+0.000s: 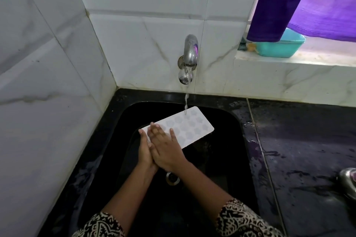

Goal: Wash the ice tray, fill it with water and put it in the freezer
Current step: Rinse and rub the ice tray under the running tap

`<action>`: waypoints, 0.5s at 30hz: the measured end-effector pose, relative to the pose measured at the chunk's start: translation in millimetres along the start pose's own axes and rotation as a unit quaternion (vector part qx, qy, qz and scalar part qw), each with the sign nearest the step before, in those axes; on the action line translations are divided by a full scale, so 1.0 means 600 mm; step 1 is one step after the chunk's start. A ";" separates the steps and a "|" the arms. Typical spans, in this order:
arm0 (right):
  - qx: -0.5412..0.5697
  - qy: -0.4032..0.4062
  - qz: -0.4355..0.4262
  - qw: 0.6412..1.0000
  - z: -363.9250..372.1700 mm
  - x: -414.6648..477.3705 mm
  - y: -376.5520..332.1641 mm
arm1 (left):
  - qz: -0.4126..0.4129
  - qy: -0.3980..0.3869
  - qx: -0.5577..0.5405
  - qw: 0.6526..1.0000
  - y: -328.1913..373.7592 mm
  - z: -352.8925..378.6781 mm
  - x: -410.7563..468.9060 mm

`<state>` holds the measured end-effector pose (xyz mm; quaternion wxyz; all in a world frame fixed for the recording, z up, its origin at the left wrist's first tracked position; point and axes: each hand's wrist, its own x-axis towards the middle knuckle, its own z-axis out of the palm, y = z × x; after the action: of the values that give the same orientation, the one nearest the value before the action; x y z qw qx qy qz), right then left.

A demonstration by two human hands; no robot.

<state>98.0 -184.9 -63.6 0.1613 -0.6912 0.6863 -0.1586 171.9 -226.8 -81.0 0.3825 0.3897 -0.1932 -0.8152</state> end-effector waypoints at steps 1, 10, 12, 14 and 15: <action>0.005 -0.007 -0.024 1.000 0.004 -0.003 -0.003 | 0.007 -0.002 -0.012 1.000 0.001 0.001 -0.003; -0.005 -0.040 0.196 0.980 -0.073 -0.005 0.189 | -0.027 0.035 0.015 0.999 0.012 -0.033 -0.024; 0.053 -0.018 0.222 0.973 -0.074 -0.008 0.185 | -0.032 0.037 0.016 0.999 0.004 -0.045 -0.020; 0.110 0.019 0.293 0.949 -0.081 -0.005 0.177 | -0.052 0.048 0.015 0.997 -0.004 -0.052 -0.023; 0.128 0.025 0.325 0.937 -0.090 -0.006 0.175 | -0.062 0.069 0.027 0.995 -0.013 -0.059 -0.021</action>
<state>-20.1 -182.4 -61.5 0.2743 -0.3994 0.8513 -0.2013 201.2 -212.7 -101.7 0.3331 0.4662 -0.1644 -0.8029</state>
